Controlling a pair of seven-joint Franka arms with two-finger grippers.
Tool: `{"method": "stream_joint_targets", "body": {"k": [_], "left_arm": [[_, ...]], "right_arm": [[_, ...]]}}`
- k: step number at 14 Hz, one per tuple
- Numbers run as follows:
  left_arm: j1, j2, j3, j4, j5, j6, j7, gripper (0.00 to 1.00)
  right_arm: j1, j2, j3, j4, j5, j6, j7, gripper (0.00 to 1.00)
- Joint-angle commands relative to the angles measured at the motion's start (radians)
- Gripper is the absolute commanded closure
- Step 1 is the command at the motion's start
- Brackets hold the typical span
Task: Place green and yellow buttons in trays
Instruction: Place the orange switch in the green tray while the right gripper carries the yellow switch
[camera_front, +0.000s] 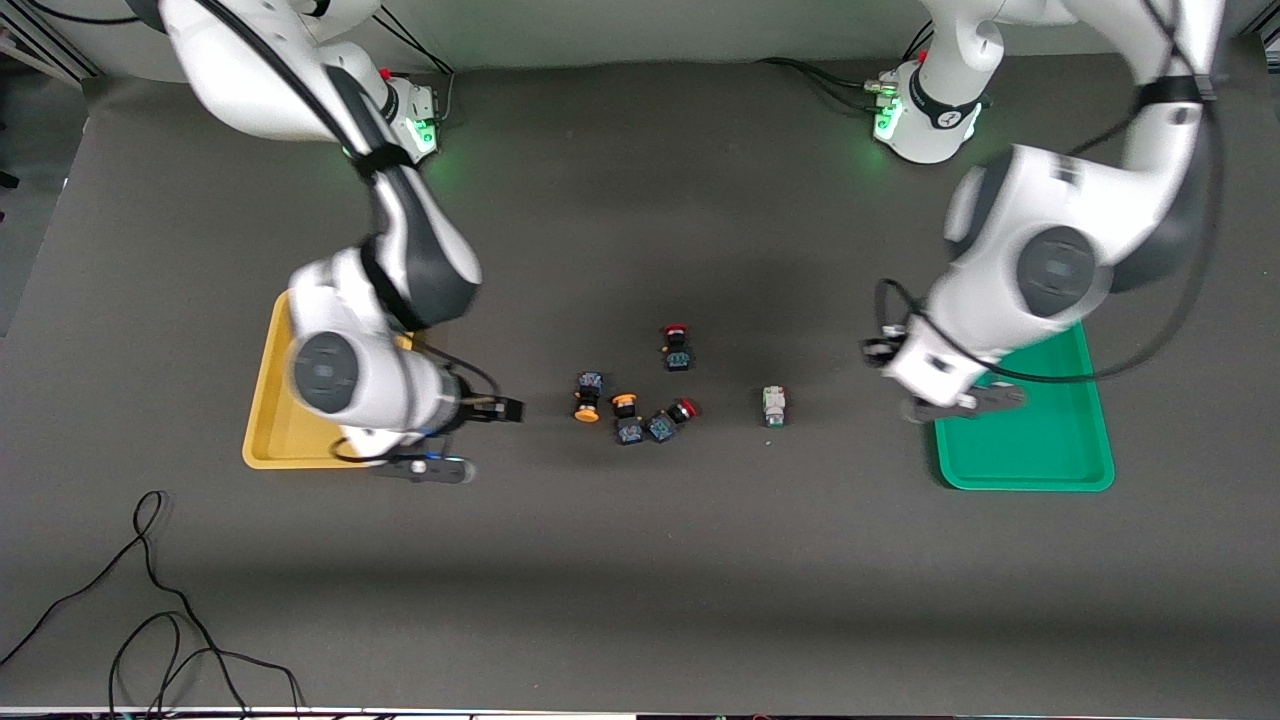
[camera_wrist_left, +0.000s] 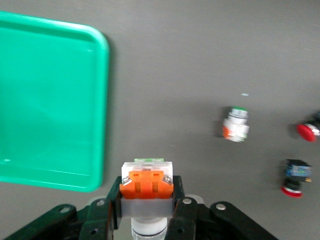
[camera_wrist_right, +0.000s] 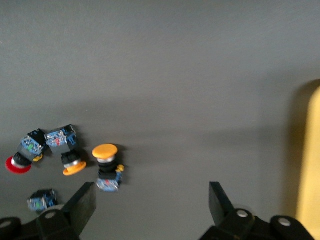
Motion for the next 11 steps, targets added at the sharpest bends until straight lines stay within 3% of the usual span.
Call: {"method": "stream_joint_targets", "body": {"k": [1,4,9,10,11], "left_arm": [[0.134,-0.012,-0.010,-0.016,0.001,-0.020,0.153,0.67],[0.236,-0.005,-0.010,-0.078,0.052,0.058,0.280,0.67],[0.267,0.010,-0.010,-0.371,0.092,0.445,0.321,0.66],[0.267,0.026,-0.010,-0.425,0.092,0.537,0.321,0.66],[0.273,0.044,-0.010,-0.465,0.092,0.614,0.321,0.66]], "right_arm": [[0.065,0.075,-0.015,0.011,0.015,0.073,0.066,0.00],[0.123,0.128,-0.015,-0.015,0.015,0.162,0.092,0.00],[0.175,0.213,-0.015,-0.038,0.015,0.296,0.126,0.01],[0.183,0.217,-0.015,-0.039,0.015,0.304,0.131,0.04],[0.189,0.219,-0.016,-0.039,0.011,0.305,0.182,0.18]]}}
